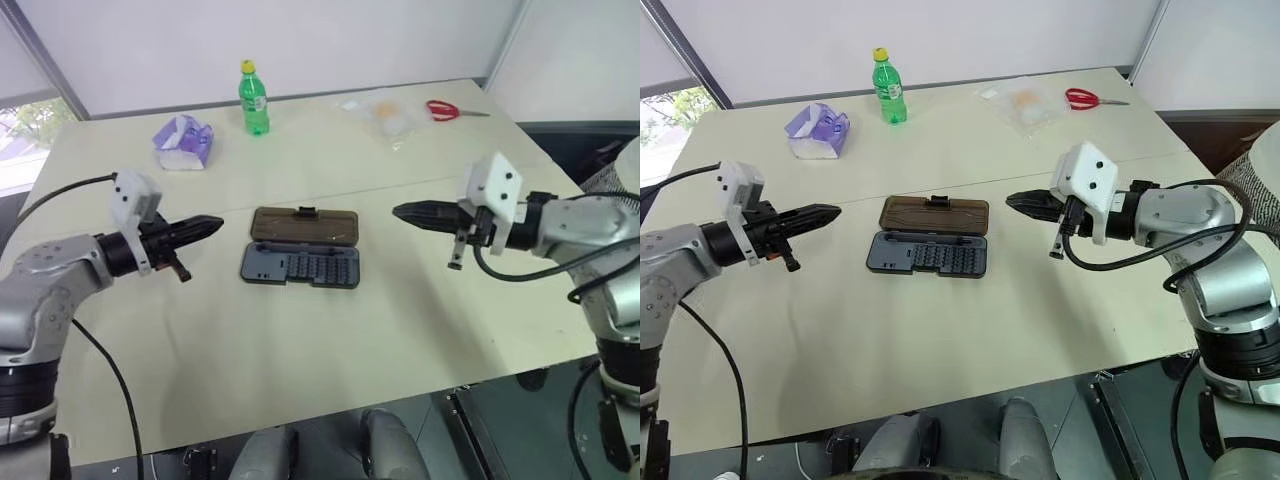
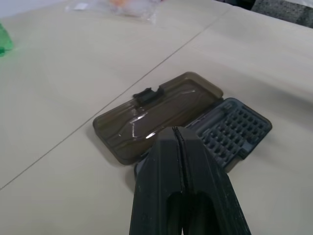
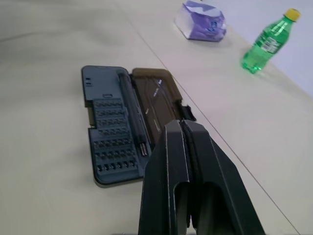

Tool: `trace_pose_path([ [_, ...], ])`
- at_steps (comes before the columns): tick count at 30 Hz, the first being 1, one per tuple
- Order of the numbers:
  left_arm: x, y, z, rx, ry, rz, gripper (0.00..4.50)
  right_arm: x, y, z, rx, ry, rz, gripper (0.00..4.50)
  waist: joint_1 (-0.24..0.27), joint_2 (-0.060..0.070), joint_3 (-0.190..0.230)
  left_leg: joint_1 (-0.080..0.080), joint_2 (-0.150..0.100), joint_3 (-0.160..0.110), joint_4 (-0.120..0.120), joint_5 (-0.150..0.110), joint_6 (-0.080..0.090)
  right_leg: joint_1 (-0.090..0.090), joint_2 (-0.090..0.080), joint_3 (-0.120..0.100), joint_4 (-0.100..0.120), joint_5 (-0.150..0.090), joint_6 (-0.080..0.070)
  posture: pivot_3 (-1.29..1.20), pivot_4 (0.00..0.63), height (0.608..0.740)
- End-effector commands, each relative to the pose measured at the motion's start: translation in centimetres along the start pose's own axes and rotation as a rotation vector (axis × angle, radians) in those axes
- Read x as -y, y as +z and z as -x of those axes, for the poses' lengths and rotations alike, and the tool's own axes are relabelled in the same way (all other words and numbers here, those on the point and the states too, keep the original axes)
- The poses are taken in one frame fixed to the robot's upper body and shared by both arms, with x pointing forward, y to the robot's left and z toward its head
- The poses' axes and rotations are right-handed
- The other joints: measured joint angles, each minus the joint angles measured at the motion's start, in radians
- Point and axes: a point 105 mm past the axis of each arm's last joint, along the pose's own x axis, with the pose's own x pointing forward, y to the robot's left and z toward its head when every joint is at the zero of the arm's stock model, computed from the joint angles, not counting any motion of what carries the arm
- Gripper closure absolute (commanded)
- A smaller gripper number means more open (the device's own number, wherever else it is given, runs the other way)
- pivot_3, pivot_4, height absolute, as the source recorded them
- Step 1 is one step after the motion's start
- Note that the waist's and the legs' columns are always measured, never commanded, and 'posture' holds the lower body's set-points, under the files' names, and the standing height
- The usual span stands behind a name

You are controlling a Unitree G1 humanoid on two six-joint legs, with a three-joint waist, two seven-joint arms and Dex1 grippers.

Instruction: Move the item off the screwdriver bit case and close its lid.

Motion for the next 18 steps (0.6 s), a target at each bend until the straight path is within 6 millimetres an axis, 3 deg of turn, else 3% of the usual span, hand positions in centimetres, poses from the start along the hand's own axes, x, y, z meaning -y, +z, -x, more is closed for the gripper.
trace_pose_path([
  [1, 0.44, 0.98, 0.31, 0.013, -0.013, -0.045, 4.5, 0.14, 0.95, 0.14, 0.018, 0.005, 0.036, 4.47, 0.001, 0.0, 0.0, 0.0, 0.0, 0.0, 0.0, 0.0, 0.0, 0.0, 0.0, 0.0, 0.0, 0.0, 0.0, 0.0, 0.15, 0.74],
  [18, 1.13, 1.28, -0.39, 0.042, -0.041, -0.008, 4.5, -0.18, 0.48, -0.15, 0.01, 0.0, 0.031, 4.47, 0.001, 0.0, 0.0, -0.002, 0.0, 0.0, 0.0, 0.0, 0.0, -0.002, -0.001, 0.0, 0.0, 0.0, 0.0, 0.0, 0.15, 0.74],
])
